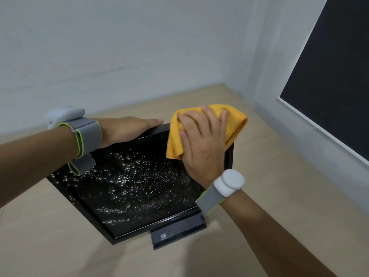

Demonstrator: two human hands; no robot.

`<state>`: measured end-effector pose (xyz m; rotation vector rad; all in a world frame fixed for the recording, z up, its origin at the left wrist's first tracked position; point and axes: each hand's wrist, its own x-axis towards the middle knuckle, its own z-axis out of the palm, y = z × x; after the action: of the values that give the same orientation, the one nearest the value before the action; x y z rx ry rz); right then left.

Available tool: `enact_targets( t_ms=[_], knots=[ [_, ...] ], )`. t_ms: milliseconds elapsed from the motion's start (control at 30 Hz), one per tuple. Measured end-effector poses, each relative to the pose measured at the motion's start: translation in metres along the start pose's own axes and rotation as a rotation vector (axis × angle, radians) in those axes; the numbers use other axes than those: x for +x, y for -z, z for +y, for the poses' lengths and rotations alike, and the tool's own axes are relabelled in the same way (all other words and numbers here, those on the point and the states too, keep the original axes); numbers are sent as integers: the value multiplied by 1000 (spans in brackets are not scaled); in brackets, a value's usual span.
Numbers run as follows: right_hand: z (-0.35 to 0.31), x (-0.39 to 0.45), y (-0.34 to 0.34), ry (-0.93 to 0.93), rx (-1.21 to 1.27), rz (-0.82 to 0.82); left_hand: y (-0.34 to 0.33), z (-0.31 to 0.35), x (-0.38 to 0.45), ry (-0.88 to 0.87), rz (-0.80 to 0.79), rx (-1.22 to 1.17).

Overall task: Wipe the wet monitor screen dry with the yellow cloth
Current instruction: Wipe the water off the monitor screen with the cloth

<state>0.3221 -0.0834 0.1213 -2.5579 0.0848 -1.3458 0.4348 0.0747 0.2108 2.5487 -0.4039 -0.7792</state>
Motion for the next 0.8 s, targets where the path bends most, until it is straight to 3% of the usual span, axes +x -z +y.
enact_targets(
  t_ms=[200, 400, 533, 700, 800],
  knots=[
    [-2, 9, 7, 231, -35, -69, 2, -9, 4, -8, 78, 17],
    [41, 10, 20, 105, -102, -68, 4, -8, 5, -2, 73, -109],
    [5, 8, 12, 36, -20, -53, 6, -1, 3, 63, 23, -351],
    [-59, 5, -7, 129, 142, -65, 12, 0, -1, 33, -12, -447],
    [-52, 9, -9, 229, 90, -107, 28, -8, -7, 35, -40, -477]
  ],
)
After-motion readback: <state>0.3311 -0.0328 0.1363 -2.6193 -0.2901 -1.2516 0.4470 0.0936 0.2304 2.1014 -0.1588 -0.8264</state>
